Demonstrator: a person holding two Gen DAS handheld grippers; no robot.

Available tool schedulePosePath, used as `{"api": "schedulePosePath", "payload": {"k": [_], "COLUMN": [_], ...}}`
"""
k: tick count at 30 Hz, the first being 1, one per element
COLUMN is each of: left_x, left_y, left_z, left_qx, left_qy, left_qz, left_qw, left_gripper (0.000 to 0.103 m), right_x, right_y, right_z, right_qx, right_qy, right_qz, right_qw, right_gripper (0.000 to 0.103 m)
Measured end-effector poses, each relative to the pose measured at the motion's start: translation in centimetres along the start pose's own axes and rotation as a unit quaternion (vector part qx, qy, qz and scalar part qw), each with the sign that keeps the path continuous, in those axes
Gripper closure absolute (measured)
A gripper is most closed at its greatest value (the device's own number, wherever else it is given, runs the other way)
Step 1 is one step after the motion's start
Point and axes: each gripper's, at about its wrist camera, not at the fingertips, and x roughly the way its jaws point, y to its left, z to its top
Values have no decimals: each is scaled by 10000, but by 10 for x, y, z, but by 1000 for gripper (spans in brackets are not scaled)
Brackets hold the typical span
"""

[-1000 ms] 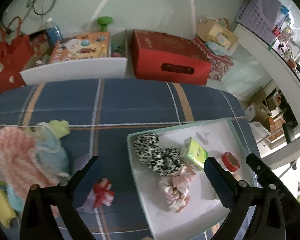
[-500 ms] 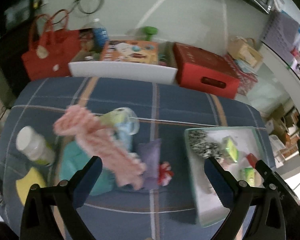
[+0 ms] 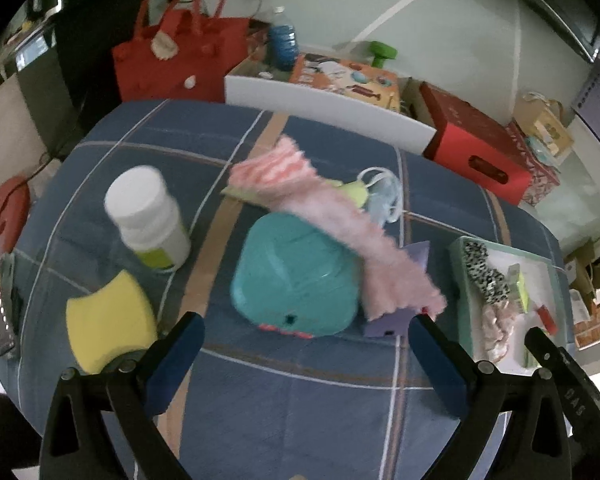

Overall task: Organize soft objects
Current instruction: 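Move both open tools back toward the pink striped cloth and yellow sponge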

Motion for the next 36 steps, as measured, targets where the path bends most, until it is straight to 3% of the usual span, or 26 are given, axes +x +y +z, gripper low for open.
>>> {"api": "schedulePosePath", "payload": {"k": [15, 25, 36], "left_x": [1, 0, 2], "left_y": [41, 90, 129], "left_z": [0, -2, -4], "left_qx": [-540, -1061, -1464], "left_qy": [-3, -8, 27], "left_qz": [38, 275, 495], "left_qw": [9985, 9940, 9880], "left_gripper": [0, 0, 0], "right_x": [14, 9, 10], "right_y": [50, 104, 147], "right_z": [-17, -18, -11], "right_qx": [-622, -1367, -1917], "right_qy": [134, -186, -561], "right_qz": [352, 1099, 1374], "right_qw": [9974, 9843, 9702], "right_gripper": [30, 30, 30]}}
